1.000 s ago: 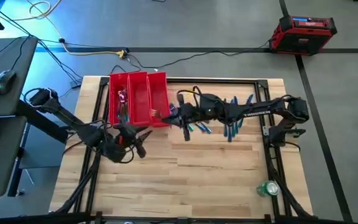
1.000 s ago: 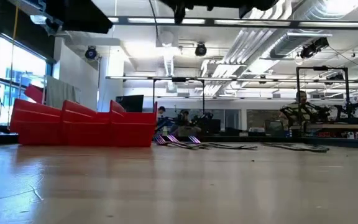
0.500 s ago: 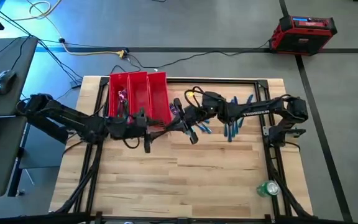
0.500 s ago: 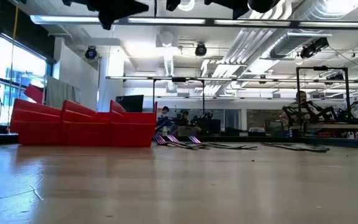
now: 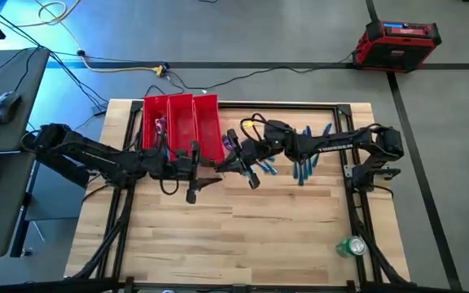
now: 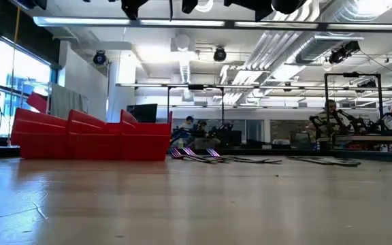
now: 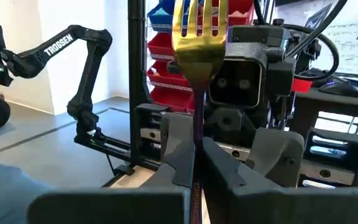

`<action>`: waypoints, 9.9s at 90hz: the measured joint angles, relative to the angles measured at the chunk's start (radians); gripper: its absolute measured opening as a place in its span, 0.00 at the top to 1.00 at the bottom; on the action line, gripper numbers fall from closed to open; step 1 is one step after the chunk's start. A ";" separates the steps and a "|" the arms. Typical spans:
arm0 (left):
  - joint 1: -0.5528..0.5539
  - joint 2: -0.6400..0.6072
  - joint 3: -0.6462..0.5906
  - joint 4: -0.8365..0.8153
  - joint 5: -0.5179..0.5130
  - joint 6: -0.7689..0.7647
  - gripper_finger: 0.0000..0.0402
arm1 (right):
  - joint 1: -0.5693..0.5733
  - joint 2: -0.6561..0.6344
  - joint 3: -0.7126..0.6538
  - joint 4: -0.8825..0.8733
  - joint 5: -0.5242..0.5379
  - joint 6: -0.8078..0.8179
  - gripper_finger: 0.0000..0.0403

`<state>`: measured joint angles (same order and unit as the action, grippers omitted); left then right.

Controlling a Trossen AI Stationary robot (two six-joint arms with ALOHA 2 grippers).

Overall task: Sort silverware
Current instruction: Put the blue fork into the middle red bin

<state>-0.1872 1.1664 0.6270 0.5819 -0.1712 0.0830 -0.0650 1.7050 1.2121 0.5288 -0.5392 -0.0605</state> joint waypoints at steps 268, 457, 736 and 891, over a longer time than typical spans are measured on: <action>0.811 -0.089 -0.001 -0.980 -0.084 -0.752 1.00 | 0.068 -0.192 0.000 -0.743 0.817 0.010 0.35; 0.493 -0.497 -0.012 -0.994 -0.078 -0.516 0.78 | -0.173 0.270 0.005 -1.157 0.676 0.350 0.78; 0.359 -0.327 -0.194 -0.340 -0.024 -0.289 0.77 | -0.122 -0.176 -0.311 -0.125 0.602 0.182 1.00; 0.255 0.008 -0.185 0.232 0.056 -0.116 1.00 | 0.008 0.013 -0.242 0.138 0.535 0.154 0.99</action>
<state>0.0673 1.1744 0.4423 0.8144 -0.1157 -0.0326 -0.0570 1.7180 0.9703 0.6669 -0.0038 0.0939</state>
